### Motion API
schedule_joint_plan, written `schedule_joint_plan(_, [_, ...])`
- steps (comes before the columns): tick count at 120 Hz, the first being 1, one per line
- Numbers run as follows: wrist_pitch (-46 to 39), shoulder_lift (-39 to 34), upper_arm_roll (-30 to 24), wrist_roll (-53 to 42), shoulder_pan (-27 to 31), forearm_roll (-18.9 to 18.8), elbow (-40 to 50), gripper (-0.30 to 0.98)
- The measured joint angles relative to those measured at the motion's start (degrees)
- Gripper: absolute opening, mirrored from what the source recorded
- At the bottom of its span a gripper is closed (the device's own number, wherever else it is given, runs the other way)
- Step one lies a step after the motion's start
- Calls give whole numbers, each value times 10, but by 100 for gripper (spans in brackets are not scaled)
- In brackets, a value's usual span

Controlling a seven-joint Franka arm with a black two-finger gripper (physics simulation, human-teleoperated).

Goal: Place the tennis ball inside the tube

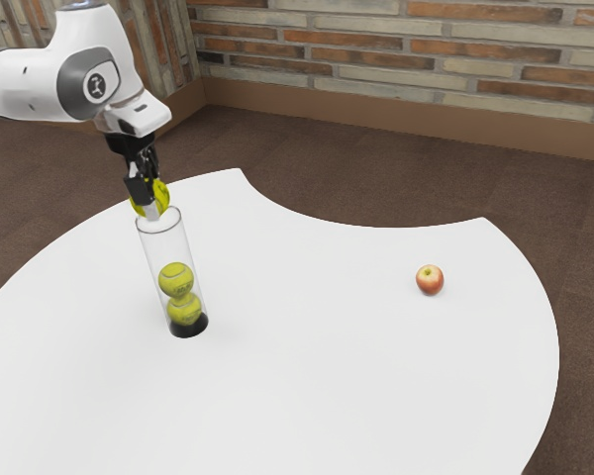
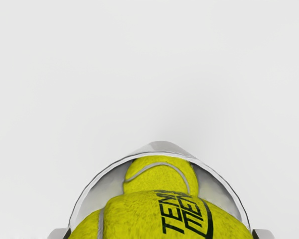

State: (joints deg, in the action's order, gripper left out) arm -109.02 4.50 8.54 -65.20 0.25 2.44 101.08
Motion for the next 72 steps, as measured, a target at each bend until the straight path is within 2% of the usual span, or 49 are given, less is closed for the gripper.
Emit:
schedule_joint_plan(7, [0, 1, 0, 4, 2, 0, -1, 28])
schedule_joint_plan(30, [4, 2, -7, 14, 1, 2, -3, 51])
schedule_joint_plan(52, [15, -5, -3, 28, -1, 3, -6, 60])
schedule_joint_plan(72, [122, -17, 6, 144, -2, 4, -143, 64])
